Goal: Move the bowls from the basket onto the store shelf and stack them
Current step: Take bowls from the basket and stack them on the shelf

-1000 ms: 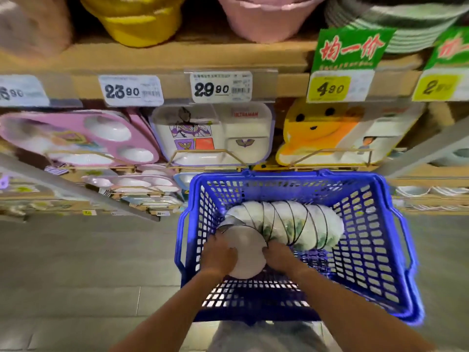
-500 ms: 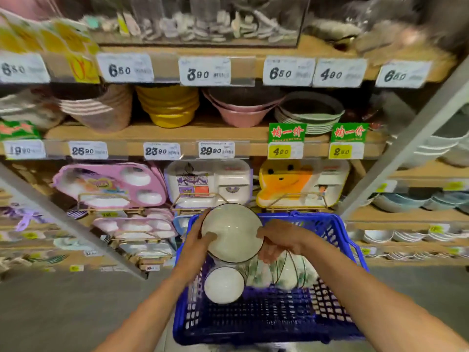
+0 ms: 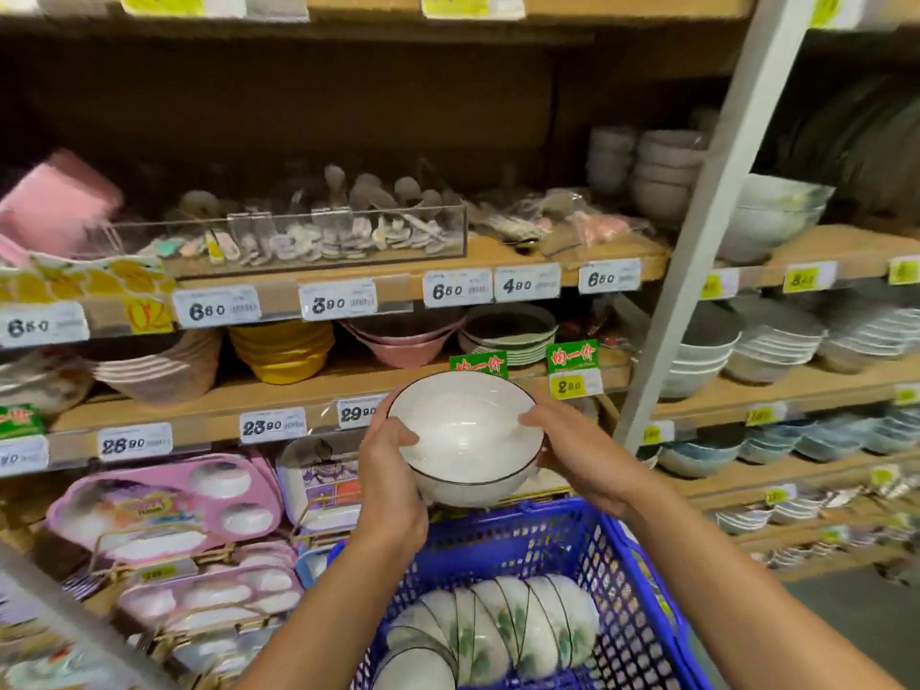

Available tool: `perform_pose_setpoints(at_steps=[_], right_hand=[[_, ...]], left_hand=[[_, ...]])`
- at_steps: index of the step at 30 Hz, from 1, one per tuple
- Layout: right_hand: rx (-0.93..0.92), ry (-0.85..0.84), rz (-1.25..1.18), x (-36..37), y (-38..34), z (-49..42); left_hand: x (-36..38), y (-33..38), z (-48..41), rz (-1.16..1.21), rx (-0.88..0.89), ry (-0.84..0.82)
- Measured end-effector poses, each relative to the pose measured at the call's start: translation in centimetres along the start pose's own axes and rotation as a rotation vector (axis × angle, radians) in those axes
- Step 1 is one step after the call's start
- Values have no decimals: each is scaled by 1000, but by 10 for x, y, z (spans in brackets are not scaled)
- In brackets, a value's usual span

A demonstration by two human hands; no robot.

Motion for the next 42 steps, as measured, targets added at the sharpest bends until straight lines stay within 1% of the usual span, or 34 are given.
perform_pose_setpoints(at_steps=[2,3,5,9,13,18,21,26,30,35,39,42], right_hand=[[-25,73,-256,-16,-16,5],[-33,104,-338,-27,-22,8],[-61,135,-416,-49,-34,16],[-86,173,-495,-104,-49,40],[-75,242,-542,-173,-60,67],[-76,335,-552,-267,-69,96],[-68,403,-551,-317,-75,113],[-70,462,-554,-386,-83,126],[-79,507,-581,-433,-87,123],[-81,583,-604,-483,-92,102],[-116,602,-608,-525,-102,70],[-113,606,-587,-548,-112,37]], left_hand=[[25,2,15,-4,-25,-24],[37,2,22,-5,-40,-34],[64,-5,35,19,-83,-64],[118,-11,66,7,-31,-96],[185,-31,106,-37,-32,-156],[262,-61,144,11,-56,-184],[302,-82,160,14,-67,-200],[369,-109,176,-15,-77,-289],[416,-125,173,-47,-79,-328],[472,-148,152,-56,-151,-357],[516,-163,122,-73,-151,-396],[548,-164,95,-64,-110,-410]])
Point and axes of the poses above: each hand's wrist, its own z-axis away from the middle knuckle, its own x-axis out of the palm, y = z × x, the point moved 10 cm from there along -z, towards the middle knuckle, and after that the axes turned 6 degrees about y, right-handed, at the moved point
